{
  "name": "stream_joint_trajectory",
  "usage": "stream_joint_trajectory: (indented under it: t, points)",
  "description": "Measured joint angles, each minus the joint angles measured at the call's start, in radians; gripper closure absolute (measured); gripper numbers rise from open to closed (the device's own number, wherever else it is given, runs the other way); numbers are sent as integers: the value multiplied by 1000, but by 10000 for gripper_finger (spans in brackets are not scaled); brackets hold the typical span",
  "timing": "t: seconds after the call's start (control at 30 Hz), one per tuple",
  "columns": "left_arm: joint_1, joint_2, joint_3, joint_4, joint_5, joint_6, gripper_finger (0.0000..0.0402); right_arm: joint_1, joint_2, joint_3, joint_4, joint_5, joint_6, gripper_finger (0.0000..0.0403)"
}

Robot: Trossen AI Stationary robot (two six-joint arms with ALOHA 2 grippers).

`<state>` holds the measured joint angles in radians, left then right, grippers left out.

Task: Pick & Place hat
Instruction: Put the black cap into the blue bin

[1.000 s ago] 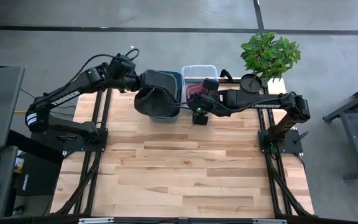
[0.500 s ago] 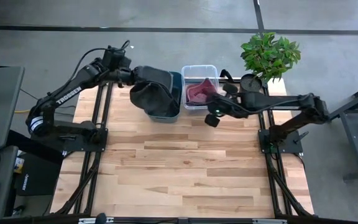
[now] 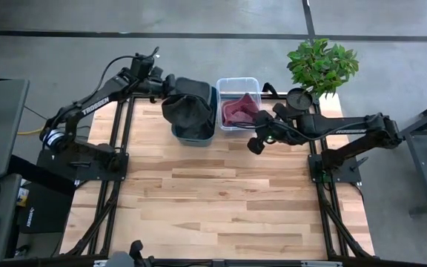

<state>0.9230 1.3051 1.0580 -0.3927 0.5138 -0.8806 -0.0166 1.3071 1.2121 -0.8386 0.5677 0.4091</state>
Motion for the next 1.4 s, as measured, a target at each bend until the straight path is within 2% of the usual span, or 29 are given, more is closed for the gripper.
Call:
stream_joint_trajectory:
  t: [0.37,0.6,0.8,1.1,1.27,1.4]
  points:
    - [-6,85,0,1,-20,41,401,0,0,0,17,26,13,403]
    - [-69,121,0,36,-31,66,401,0,1,0,37,27,12,403]
    - [-114,121,2,34,-190,73,401,0,1,0,36,25,11,403]
    - [-113,121,2,23,-164,68,401,0,1,0,36,26,10,403]
    - [-112,120,2,24,-165,79,381,0,1,0,36,25,10,403]
    - [-112,120,2,22,-167,91,338,0,1,0,36,24,10,403]
